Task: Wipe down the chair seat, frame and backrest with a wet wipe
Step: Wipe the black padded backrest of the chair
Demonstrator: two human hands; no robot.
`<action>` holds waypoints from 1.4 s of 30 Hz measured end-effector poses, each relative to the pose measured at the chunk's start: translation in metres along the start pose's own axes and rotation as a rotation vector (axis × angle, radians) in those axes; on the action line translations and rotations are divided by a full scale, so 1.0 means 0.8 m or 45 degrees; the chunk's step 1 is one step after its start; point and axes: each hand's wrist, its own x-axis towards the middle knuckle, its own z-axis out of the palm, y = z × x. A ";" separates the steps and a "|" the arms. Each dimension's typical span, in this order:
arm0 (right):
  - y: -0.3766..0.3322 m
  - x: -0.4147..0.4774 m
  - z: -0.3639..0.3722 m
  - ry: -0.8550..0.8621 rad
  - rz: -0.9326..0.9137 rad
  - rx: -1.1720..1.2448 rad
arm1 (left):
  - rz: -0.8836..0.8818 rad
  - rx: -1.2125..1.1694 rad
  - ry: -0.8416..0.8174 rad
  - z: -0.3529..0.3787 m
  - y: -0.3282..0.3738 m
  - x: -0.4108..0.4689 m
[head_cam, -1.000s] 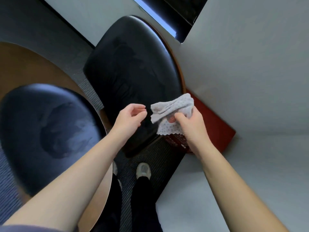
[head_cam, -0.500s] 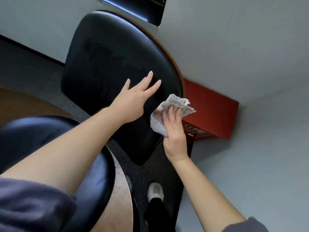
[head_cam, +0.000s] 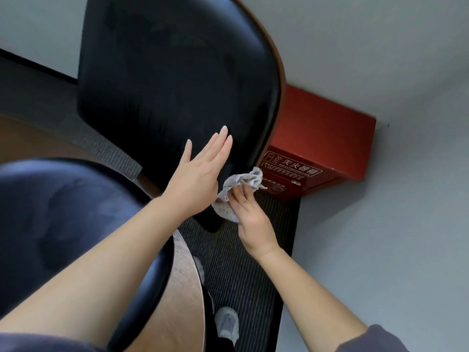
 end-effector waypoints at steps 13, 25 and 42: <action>-0.066 0.123 -0.151 0.256 -0.383 -0.239 | -0.337 -0.322 -0.312 0.053 0.020 -0.080; 0.002 0.115 -0.118 -0.286 -1.059 -0.982 | -0.487 -0.590 -0.416 0.098 0.030 -0.092; -0.162 0.187 -0.138 -0.922 0.274 0.199 | -0.665 -1.478 0.176 -0.044 -0.038 -0.097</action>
